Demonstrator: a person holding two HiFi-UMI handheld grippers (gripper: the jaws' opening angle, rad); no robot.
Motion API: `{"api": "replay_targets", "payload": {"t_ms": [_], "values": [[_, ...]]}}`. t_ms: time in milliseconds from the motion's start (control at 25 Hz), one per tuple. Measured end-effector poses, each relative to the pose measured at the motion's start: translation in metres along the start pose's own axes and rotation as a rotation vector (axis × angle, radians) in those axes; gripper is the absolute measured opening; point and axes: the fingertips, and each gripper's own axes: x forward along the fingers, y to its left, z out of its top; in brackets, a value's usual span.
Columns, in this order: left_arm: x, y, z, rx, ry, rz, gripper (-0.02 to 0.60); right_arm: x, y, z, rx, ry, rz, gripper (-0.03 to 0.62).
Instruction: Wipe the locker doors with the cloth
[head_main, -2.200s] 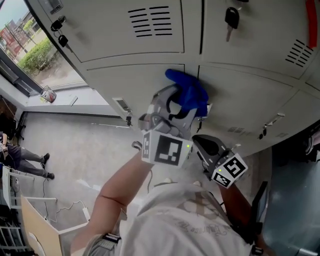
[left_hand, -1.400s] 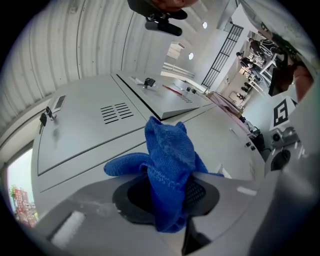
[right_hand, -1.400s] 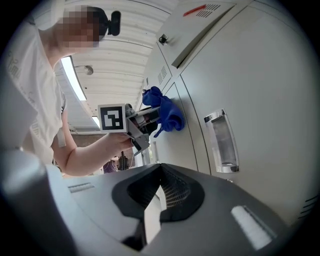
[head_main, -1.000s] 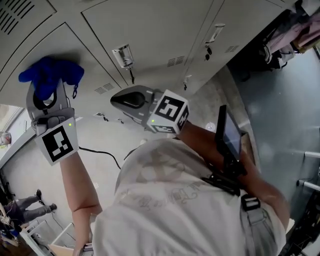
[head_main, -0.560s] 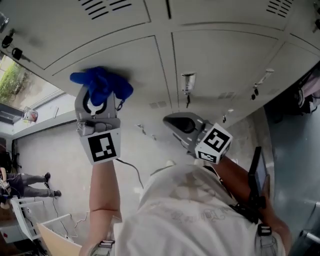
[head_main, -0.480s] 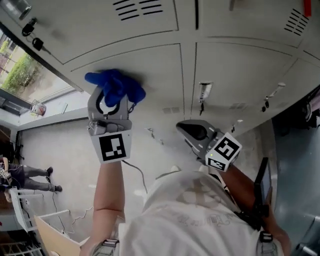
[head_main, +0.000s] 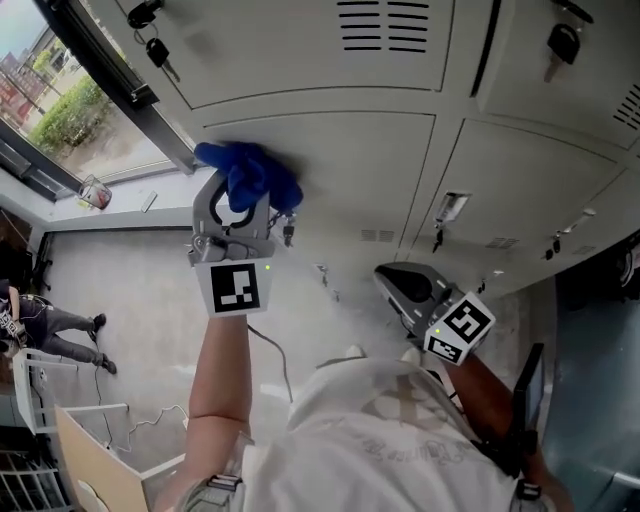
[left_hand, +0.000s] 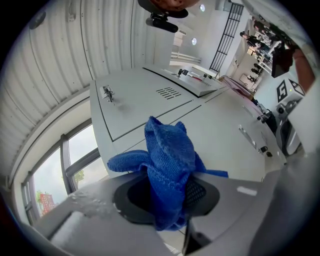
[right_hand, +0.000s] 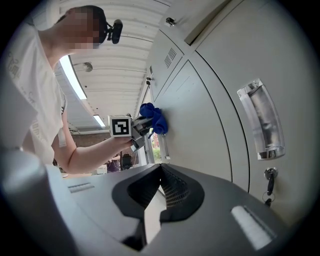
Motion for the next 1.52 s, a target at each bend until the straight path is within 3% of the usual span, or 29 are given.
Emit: {"api": "replay_targets", "payload": {"t_ms": [200, 440, 680, 1120, 1320, 1520], "values": [[-0.003, 0.01, -0.006, 0.032, 0.014, 0.025, 0.117, 0.002, 0.001, -0.003, 0.008, 0.004, 0.001, 0.006], [-0.011, 0.039, -0.009, 0.129, 0.071, 0.181, 0.118, 0.004, -0.002, -0.003, 0.011, 0.0, -0.004, 0.008], [-0.015, 0.071, -0.001, 0.144, 0.068, 0.289, 0.117, 0.004, -0.003, -0.002, 0.015, -0.001, -0.004, 0.008], [-0.007, 0.063, 0.004, 0.173, 0.177, 0.314, 0.11, 0.001, -0.007, -0.004, 0.019, 0.002, -0.001, 0.006], [0.003, 0.038, 0.024, 0.195, 0.13, 0.258, 0.112, 0.001, -0.006, -0.001, 0.009, -0.003, 0.008, 0.006], [0.009, 0.023, 0.032, 0.14, 0.11, 0.216, 0.109, -0.004, -0.012, 0.001, 0.011, -0.011, 0.001, 0.008]]}}
